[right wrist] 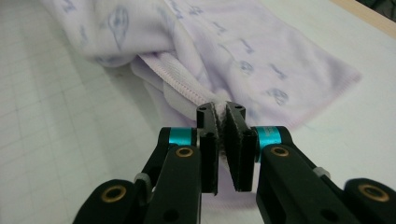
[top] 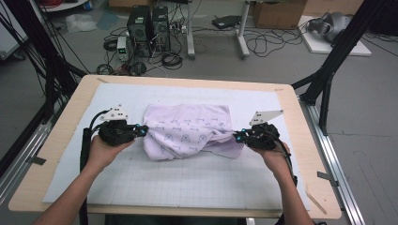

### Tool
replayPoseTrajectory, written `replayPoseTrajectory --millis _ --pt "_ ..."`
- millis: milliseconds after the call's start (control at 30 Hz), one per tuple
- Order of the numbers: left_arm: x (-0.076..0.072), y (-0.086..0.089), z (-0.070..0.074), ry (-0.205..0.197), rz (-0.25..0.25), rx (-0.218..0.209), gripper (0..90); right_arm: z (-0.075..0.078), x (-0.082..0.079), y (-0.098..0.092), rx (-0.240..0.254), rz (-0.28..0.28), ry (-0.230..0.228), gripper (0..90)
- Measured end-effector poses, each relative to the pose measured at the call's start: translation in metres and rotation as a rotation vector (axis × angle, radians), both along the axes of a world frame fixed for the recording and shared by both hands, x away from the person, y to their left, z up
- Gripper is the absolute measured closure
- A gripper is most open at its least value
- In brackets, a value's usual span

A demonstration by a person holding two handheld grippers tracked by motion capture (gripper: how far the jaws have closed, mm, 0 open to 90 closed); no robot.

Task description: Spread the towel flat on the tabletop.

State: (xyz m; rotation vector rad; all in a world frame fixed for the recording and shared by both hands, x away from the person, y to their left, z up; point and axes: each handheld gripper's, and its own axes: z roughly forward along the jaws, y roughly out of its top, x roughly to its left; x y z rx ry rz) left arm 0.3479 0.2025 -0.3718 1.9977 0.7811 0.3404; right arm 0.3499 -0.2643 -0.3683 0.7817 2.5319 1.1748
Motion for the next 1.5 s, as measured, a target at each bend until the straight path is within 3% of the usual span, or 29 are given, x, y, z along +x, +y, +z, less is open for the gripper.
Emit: replayPoseTrajectory --millis 67,167,267,333,433,533,633,733,833,933,1067,1133,1200,1300,1400,1500 --pt "0.008 -0.001 -0.006 0.017 0.025 0.011 87.6 -0.005 0.003 -0.008 -0.021 -0.025 0.008 84.6" --pt "0.021 -0.004 -0.019 0.056 0.061 0.047 87.5 -0.024 0.013 -0.020 -0.037 -0.075 0.071 84.6" --pt "0.029 -0.009 -0.030 0.097 0.060 0.082 86.8 -0.039 0.020 -0.018 -0.063 -0.085 0.127 83.9" --pt "0.027 -0.010 -0.029 0.100 0.050 0.071 81.9 -0.039 0.020 -0.012 -0.080 -0.088 0.104 79.9" --pt "0.019 -0.006 -0.019 0.080 0.038 0.049 66.9 -0.027 0.013 -0.008 -0.032 -0.070 0.028 74.0" --pt "0.006 0.000 -0.009 0.045 0.032 0.042 57.3 -0.016 0.002 -0.002 -0.007 -0.049 -0.021 69.1" --pt "-0.010 0.002 -0.006 0.018 0.022 0.035 53.1 -0.011 -0.008 0.007 -0.014 -0.035 -0.054 64.8" --pt "-0.023 0.000 -0.011 0.017 0.001 0.044 51.2 -0.006 -0.016 0.016 -0.012 -0.014 -0.083 63.2" --pt "-0.027 -0.007 -0.023 0.038 -0.037 0.058 51.0 -0.006 -0.018 0.025 0.011 0.027 -0.081 63.4" --pt "-0.026 -0.019 -0.039 0.071 -0.064 0.081 50.8 -0.015 -0.013 0.042 -0.027 0.061 -0.046 61.2" --pt "-0.018 -0.036 -0.057 0.083 -0.054 0.133 48.6 -0.033 -0.003 0.063 -0.062 0.081 0.013 55.7" --pt "-0.014 -0.042 -0.062 0.090 -0.050 0.141 50.6 -0.041 0.006 0.075 -0.085 0.074 0.023 54.2" --pt "-0.010 -0.046 -0.066 0.087 -0.057 0.157 62.1 -0.047 0.013 0.083 -0.071 0.061 0.038 56.6" --pt "-0.009 -0.046 -0.065 0.080 -0.068 0.153 80.2 -0.052 0.021 0.091 -0.054 0.067 0.051 74.3" --pt "-0.013 -0.038 -0.056 0.073 -0.071 0.123 84.5 -0.051 0.022 0.090 -0.041 0.095 0.065 84.6" --pt "-0.019 -0.025 -0.043 0.050 -0.062 0.085 85.1 -0.044 0.016 0.083 -0.032 0.112 0.066 85.5"
